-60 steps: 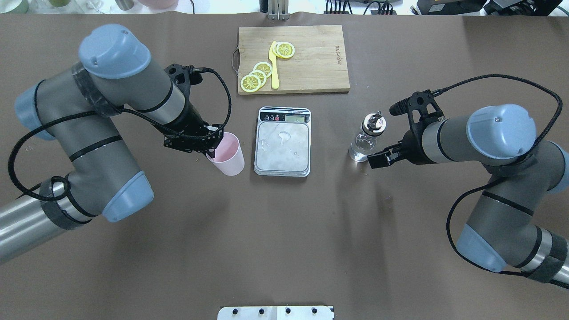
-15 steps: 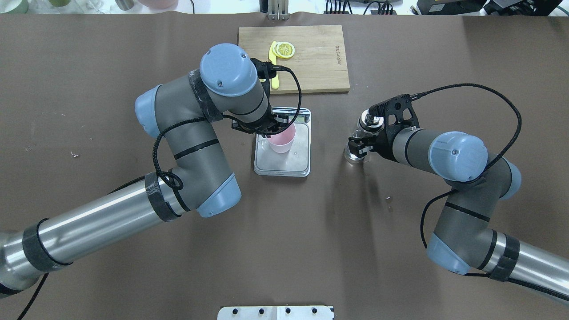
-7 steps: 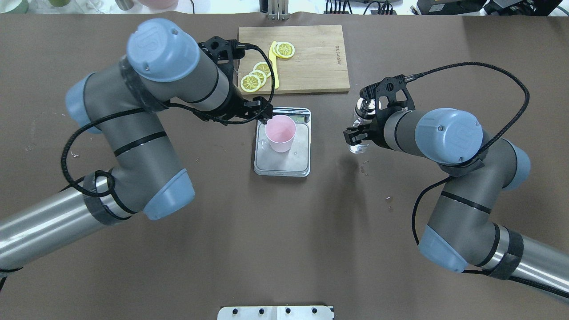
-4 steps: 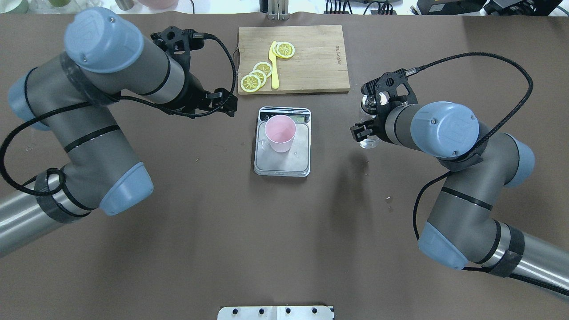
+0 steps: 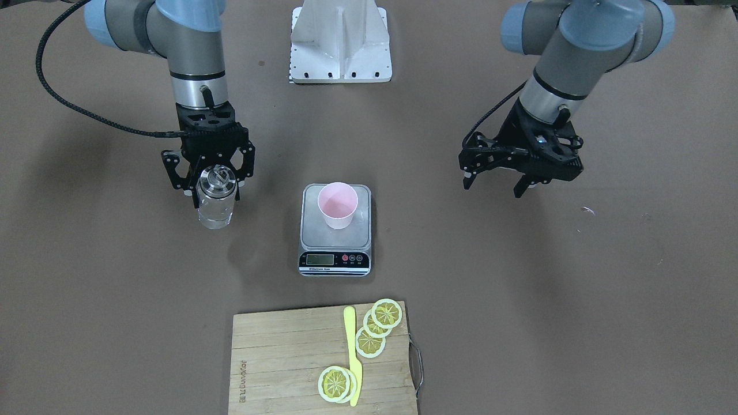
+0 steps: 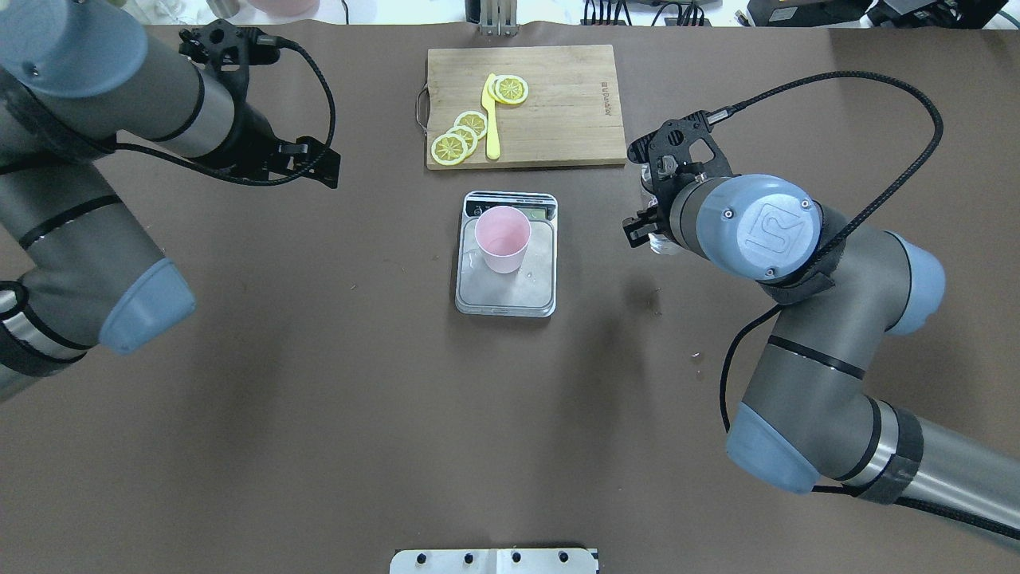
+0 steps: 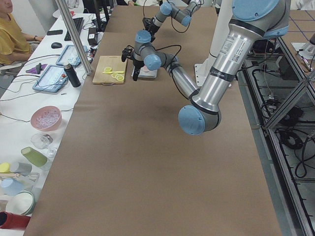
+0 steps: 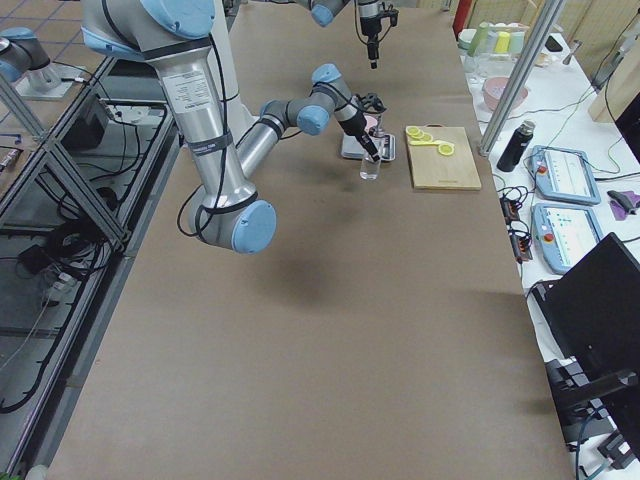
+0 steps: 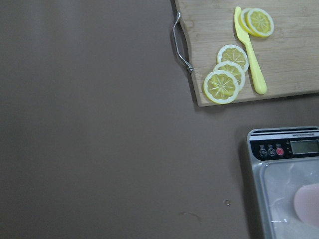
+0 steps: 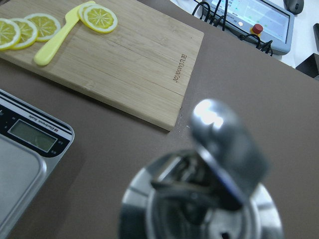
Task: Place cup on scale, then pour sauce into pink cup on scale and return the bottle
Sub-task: 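Open the left gripper and withdraw it while the right gripper lifts the bottle, then move the glass bottle with the right gripper over the pink cup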
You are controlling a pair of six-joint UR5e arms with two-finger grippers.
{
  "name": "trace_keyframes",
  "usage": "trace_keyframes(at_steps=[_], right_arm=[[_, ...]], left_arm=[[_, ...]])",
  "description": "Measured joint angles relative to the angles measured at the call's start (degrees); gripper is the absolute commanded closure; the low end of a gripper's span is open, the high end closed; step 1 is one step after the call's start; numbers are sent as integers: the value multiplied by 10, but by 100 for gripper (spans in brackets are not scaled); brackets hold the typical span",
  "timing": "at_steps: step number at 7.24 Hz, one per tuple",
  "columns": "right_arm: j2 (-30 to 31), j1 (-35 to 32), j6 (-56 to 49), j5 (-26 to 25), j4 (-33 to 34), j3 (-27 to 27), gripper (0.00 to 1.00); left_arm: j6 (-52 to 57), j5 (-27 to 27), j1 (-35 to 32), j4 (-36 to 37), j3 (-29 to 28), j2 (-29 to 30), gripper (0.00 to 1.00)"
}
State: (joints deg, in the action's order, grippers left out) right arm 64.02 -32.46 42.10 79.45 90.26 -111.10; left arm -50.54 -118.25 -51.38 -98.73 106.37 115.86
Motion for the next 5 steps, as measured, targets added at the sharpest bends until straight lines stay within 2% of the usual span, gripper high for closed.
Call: trace_keyframes(at_steps=[2,5], right_arm=[[-29,16,-3,-35,64,-2,100],[-72,35,-15,-82,155,-1,100]], left_arm=[[60,-38,-48,1,-3,-33,3],[126,-52,-95,-3,-12,-90,3]])
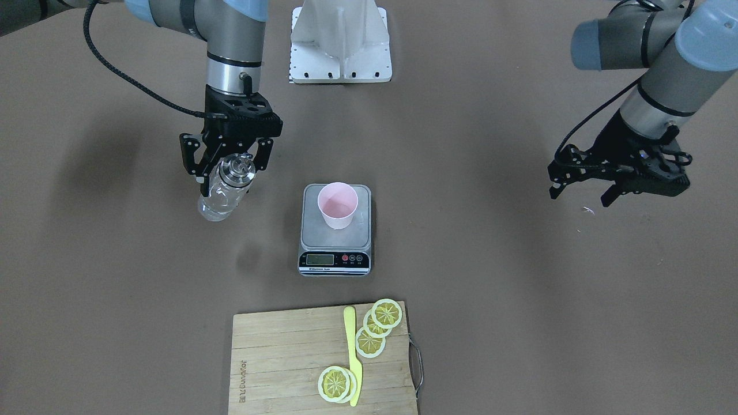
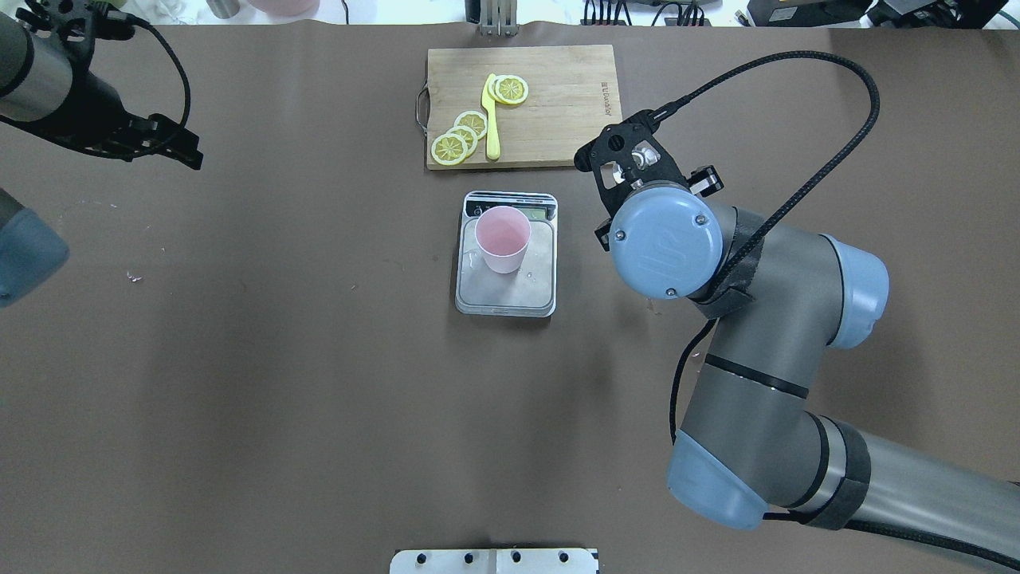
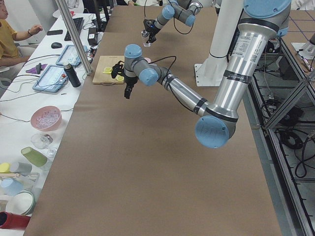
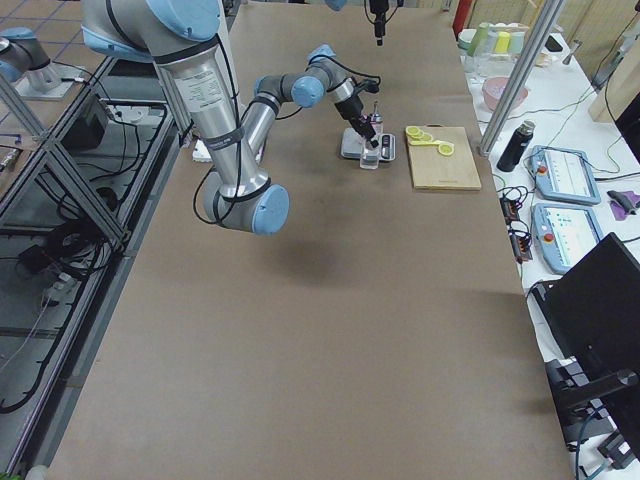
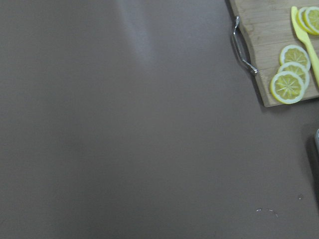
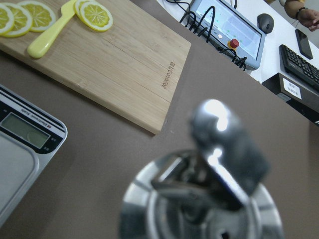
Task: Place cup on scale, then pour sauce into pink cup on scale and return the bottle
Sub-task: 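Move the glass bottle with the right gripper over the pink cup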
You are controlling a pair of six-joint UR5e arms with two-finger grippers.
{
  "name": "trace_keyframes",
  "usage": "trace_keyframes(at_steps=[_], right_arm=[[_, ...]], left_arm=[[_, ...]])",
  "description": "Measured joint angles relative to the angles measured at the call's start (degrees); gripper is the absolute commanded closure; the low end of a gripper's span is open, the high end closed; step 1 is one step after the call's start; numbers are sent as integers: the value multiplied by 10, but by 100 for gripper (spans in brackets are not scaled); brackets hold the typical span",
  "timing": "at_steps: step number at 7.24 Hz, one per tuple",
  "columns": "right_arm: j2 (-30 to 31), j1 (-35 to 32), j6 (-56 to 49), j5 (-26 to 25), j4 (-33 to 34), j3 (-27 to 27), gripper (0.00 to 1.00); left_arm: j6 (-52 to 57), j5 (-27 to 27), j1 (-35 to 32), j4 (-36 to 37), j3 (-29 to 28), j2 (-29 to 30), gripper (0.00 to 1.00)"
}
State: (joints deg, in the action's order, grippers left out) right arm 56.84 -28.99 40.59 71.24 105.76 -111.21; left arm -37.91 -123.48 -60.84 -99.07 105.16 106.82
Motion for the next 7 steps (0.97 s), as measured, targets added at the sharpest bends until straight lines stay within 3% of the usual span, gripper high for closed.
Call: trace_keyframes(at_steps=[3,7], right_arm=[[-38,21,-19,-37,60,19,100],[-100,28,-58,-47,101,84,100]], left_arm=[[40,-2,-33,-3,-14,-38,3],[79,-24,-56,-5,-44,-50,3]])
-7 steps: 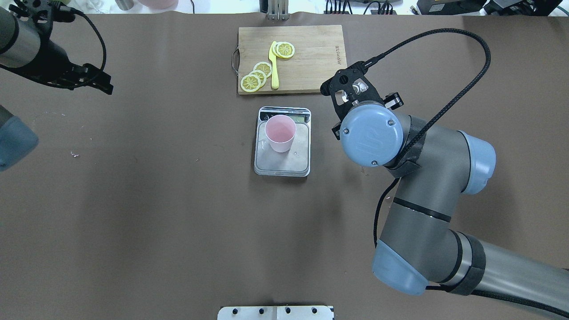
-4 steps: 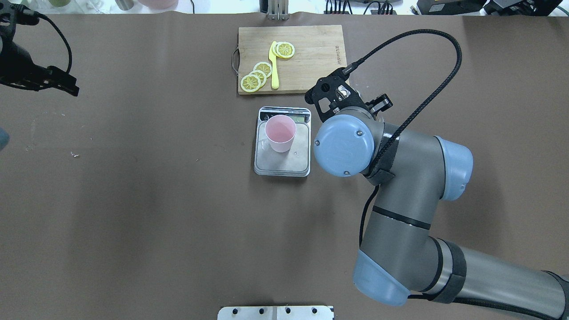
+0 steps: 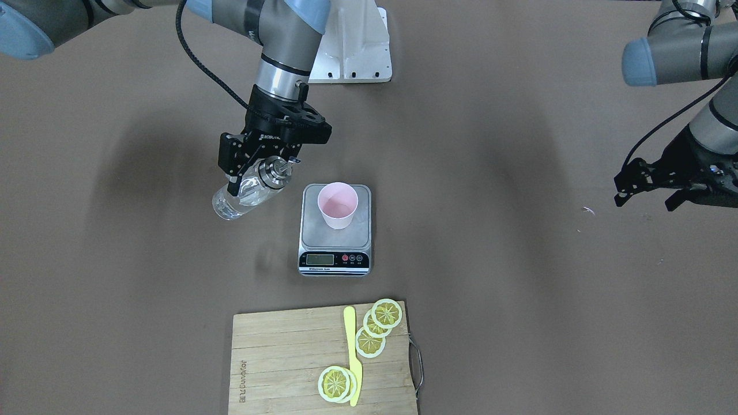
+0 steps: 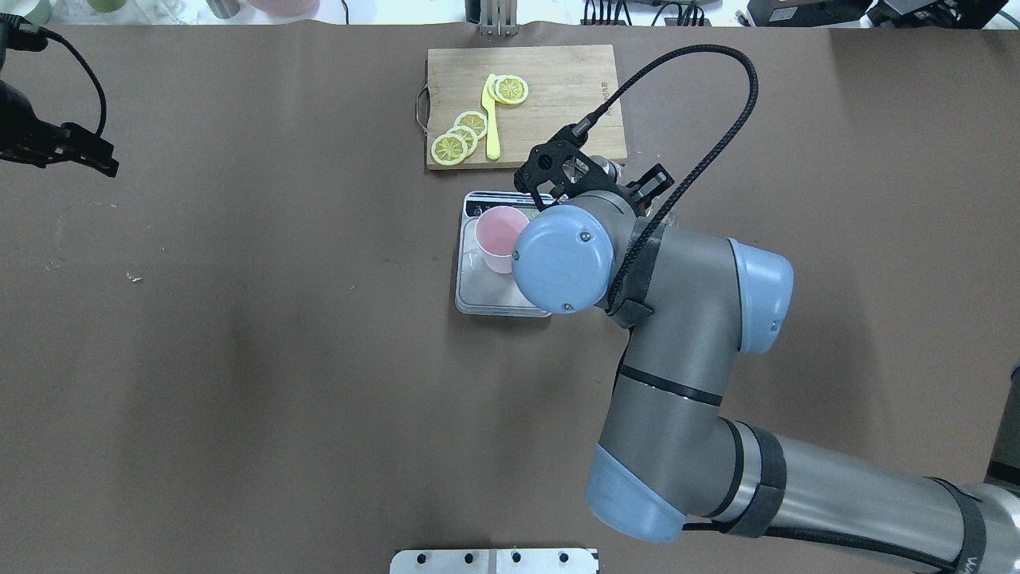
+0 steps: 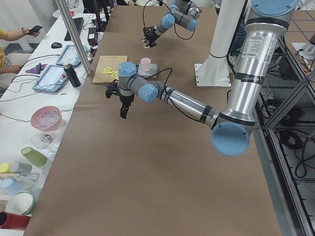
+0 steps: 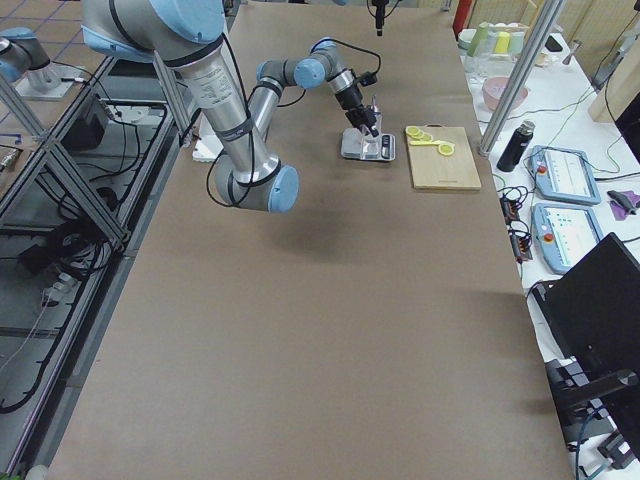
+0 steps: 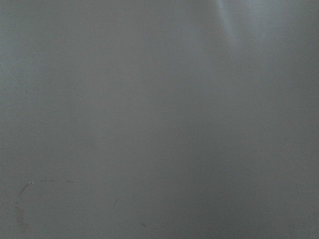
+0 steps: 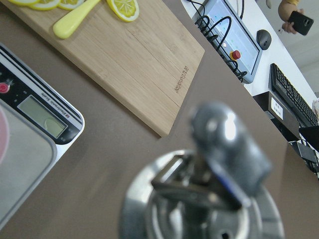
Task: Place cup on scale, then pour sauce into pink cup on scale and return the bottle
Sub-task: 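Move the glass bottle with the right gripper over the pink cup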
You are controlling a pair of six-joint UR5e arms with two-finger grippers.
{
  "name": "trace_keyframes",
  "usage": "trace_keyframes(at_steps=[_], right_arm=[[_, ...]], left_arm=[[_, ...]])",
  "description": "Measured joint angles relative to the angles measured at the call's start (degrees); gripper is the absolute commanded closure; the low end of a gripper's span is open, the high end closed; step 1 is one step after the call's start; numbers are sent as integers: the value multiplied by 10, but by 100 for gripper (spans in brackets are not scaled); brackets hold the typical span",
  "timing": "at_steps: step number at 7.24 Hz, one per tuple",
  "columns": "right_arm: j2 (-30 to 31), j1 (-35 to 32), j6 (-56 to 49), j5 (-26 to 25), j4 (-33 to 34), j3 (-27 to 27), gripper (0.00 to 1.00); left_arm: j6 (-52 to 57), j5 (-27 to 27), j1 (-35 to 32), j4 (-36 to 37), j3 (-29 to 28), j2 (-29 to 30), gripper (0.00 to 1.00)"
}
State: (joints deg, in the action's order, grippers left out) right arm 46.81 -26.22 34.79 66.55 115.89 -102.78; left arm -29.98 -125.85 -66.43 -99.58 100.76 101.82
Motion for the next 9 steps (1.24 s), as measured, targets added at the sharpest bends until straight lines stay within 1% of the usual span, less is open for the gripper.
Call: trace_keyframes(at_steps=[3,6,7,9], right_arm=[[-8,-2,-29,-8,19,23,100],[-16,-7,-48,-41,62,42,100],[-25,-7,-50,-51,84,46,100],[-37,-8,-51,-60,112,51,100]], left_arm=[[23,-7,-5,0,-6,-13,3],[32,-17,-11,-3,-11,-21,3],[40,-32,-25,-15,-18,-32,3],[70,-69,-67,-60,-53,-55,3]])
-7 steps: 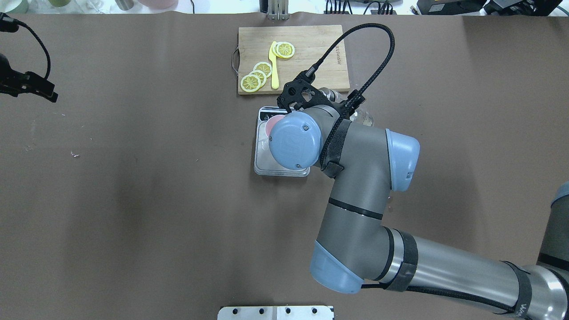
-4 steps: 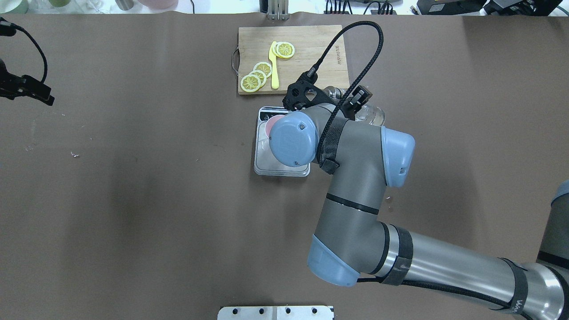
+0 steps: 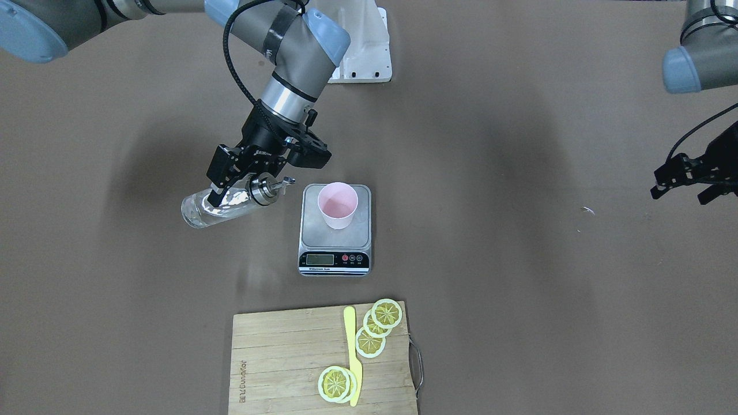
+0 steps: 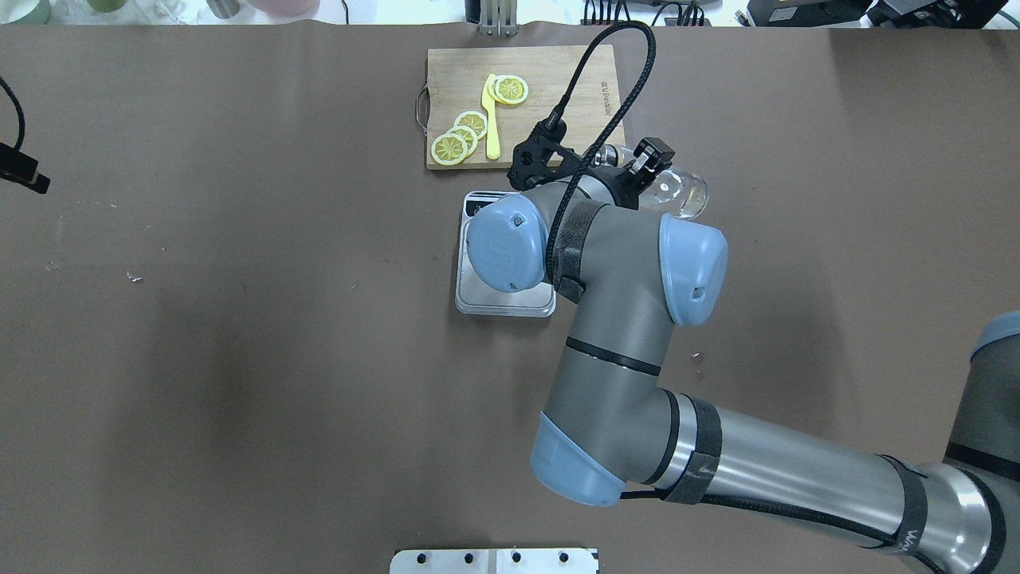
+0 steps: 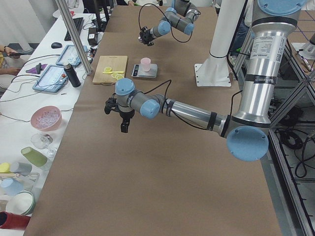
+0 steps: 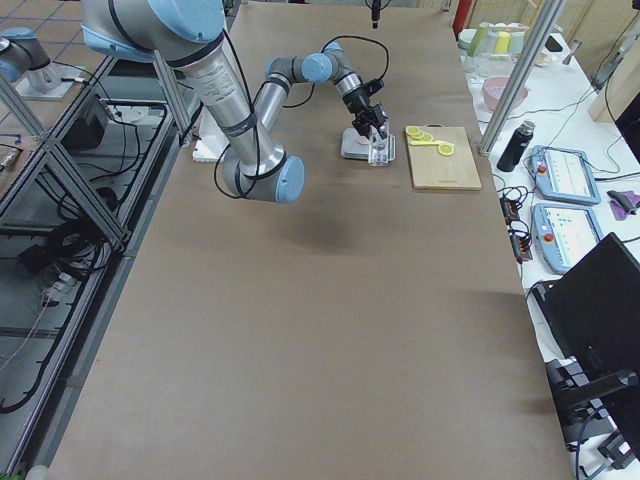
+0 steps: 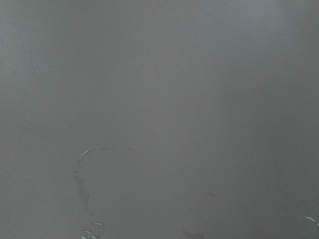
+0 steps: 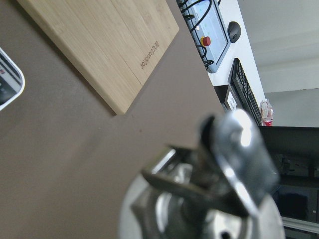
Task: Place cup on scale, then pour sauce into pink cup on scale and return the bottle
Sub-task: 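Move the glass bottle with the right gripper over the pink cup, then tilt the glass bottle with the right gripper to pour into the pink cup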
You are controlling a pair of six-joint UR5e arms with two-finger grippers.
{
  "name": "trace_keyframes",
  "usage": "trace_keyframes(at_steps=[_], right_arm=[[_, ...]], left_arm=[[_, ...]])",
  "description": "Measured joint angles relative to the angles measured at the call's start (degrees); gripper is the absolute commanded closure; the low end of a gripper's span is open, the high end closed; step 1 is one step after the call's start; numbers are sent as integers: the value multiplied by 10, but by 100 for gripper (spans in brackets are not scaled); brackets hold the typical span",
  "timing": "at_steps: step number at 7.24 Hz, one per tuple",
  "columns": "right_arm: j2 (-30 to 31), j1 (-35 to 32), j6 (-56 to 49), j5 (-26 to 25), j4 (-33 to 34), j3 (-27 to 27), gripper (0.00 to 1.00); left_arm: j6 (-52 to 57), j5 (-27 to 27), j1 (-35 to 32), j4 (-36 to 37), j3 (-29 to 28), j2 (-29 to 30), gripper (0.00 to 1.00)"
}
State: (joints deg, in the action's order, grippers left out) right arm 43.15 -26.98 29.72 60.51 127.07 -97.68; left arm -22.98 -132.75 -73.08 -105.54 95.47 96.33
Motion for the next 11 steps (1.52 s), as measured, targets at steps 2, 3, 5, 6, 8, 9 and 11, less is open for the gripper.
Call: trace_keyframes(at_steps=[2,3,5,6,8,9,11], right_arm=[[-9,0,0,-8,23,10,100],[-17,0,0,-12,33,20,100],[-32,1,0,-23,49,44,100],[-34,2,0,-31,55,53,100],[-37,11,4,-45,63,70,100],[-40,19,7,-54,65,77,100],[-49,31,8,-65,68,96,100]], left_arm=[[34,-30,-44,-34,-43,-9,3],[52,-43,-65,-39,-58,-10,3],[84,-53,-97,-41,-81,-11,3],[100,-54,-111,-41,-94,-11,3],[117,-54,-133,-41,-109,-11,3],[120,-55,-143,-41,-115,-11,3],[134,-55,-163,-41,-133,-11,3]])
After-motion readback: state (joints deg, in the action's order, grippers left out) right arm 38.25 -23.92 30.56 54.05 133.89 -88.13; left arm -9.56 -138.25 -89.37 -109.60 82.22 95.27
